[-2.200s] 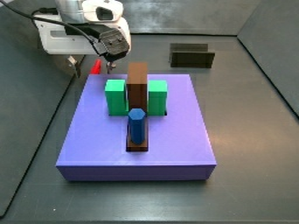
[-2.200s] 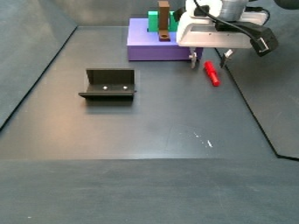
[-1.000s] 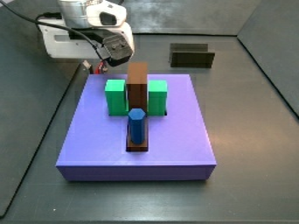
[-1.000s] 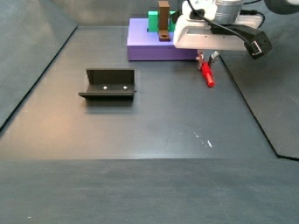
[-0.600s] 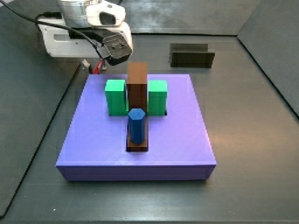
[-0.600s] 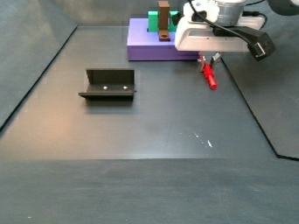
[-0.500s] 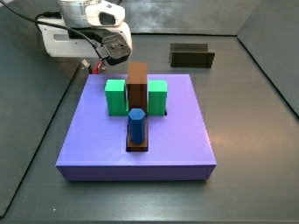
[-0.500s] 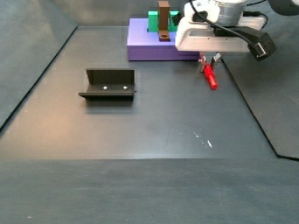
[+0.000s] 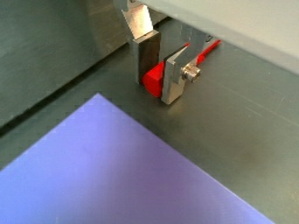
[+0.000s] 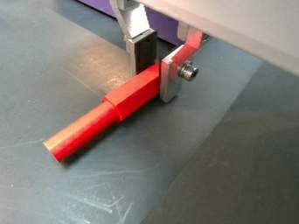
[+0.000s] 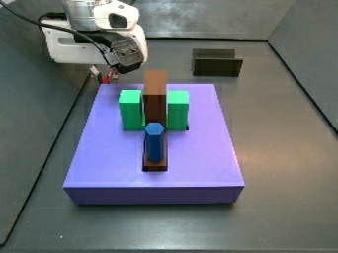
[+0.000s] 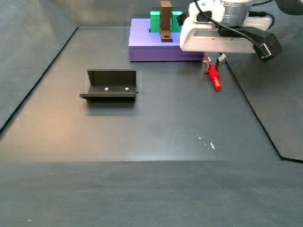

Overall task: Pick up the red object. Move up. Place the red object on the fixture. Regrasp the red object. Move to above the board. Insert the red object.
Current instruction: Pick up the red object, then move up, then place the red object on the fixture.

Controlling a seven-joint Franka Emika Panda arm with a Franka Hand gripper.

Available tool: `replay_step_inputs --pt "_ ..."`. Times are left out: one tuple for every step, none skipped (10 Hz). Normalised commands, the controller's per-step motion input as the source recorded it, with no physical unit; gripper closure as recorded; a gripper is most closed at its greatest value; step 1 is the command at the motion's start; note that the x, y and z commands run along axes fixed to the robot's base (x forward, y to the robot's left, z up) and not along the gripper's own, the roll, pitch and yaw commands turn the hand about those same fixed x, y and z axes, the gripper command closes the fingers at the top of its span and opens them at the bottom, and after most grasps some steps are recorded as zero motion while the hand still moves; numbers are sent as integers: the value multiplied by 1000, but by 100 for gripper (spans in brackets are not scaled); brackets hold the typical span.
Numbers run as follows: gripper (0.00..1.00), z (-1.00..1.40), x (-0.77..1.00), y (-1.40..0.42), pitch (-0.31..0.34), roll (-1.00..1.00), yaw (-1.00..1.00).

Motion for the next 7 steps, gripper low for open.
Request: replay_step_inputs --pt "100 0 0 0 0 0 0" --pt "100 833 0 0 0 0 0" --pt "100 817 -26 36 20 6 -27" --pt "100 635 -72 23 81 -25 -21" --pt "100 391 -31 10 88 -84 -12" --pt "100 233 -2 7 82 -127 -8" --pt "100 -23 0 -11 0 0 0"
